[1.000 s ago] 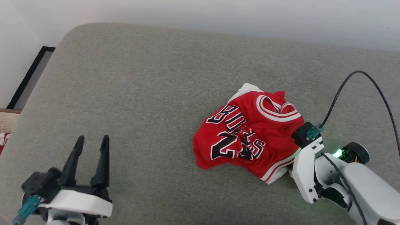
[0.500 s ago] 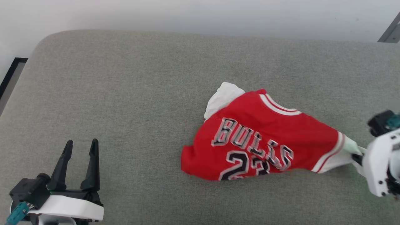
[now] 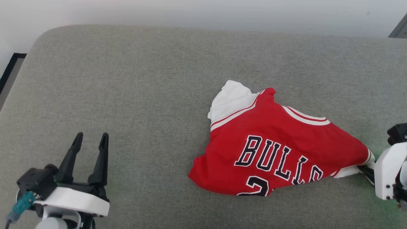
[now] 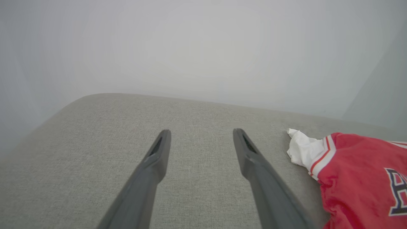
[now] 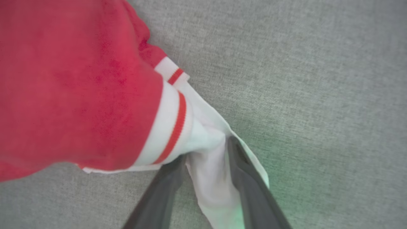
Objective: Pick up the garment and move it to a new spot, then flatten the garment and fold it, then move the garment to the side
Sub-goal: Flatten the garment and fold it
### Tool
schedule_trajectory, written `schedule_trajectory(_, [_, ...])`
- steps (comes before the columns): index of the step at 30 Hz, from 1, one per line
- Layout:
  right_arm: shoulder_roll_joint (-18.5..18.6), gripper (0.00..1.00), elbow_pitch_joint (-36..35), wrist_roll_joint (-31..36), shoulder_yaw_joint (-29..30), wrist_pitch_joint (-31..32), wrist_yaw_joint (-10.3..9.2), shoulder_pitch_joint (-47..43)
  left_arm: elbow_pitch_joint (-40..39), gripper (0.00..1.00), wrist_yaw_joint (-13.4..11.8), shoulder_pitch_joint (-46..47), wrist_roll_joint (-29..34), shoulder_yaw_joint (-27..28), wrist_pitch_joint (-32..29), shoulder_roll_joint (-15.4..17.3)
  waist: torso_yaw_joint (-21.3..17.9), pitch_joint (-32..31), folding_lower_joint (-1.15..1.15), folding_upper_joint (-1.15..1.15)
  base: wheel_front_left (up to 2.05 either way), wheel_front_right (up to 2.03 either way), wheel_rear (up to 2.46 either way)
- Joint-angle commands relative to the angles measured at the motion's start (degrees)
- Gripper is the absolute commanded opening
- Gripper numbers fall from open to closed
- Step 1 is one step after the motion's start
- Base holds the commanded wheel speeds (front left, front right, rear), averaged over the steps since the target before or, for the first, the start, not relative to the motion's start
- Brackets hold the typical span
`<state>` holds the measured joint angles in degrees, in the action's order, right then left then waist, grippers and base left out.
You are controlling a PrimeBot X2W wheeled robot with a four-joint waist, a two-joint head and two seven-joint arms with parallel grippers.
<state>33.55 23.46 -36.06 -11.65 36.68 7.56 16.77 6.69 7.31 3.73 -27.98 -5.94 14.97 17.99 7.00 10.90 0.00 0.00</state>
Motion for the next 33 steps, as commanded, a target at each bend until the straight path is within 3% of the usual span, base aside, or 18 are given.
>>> schedule_trajectory(1, [-1.01,1.0,0.86,0.43,-0.87,-0.29,-0.14,-0.17,0.13,1.0,0.16,1.05,-0.63,-0.47,0.28,0.78,-0.37,-0.27,0.0,0.0,0.0,0.0,0.0])
schedule_trajectory(6, [-1.63,1.0,-0.69,1.13,-0.23,-3.8,-0.09,1.41,-0.24,1.0,0.16,3.75,-3.61,-3.38,-2.67,4.99,-2.58,-1.22,0.0,0.0,0.0,0.0,0.0])
schedule_trajectory(15, [-6.1,1.0,-9.16,4.8,1.67,-12.71,-0.09,1.05,-3.11,1.0,0.16,10.29,-10.94,-6.86,-14.48,11.47,-9.5,-1.97,0.0,0.0,0.0,0.0,0.0])
schedule_trajectory(26, [-16.78,1.0,-18.98,13.01,5.4,-27.61,-0.09,-0.5,-0.05,1.0,0.16,22.52,-16.57,-13.73,-30.54,17.84,-19.25,-0.51,0.0,0.0,0.0,0.0,0.0])
schedule_trajectory(33, [-24.85,1.0,-22.16,19.19,7.79,-38.95,-0.09,-2.19,5.54,1.0,0.16,29.3,-19.5,-19.54,-40.33,19.63,-24.27,1.44,0.0,0.0,0.0,0.0,0.0])
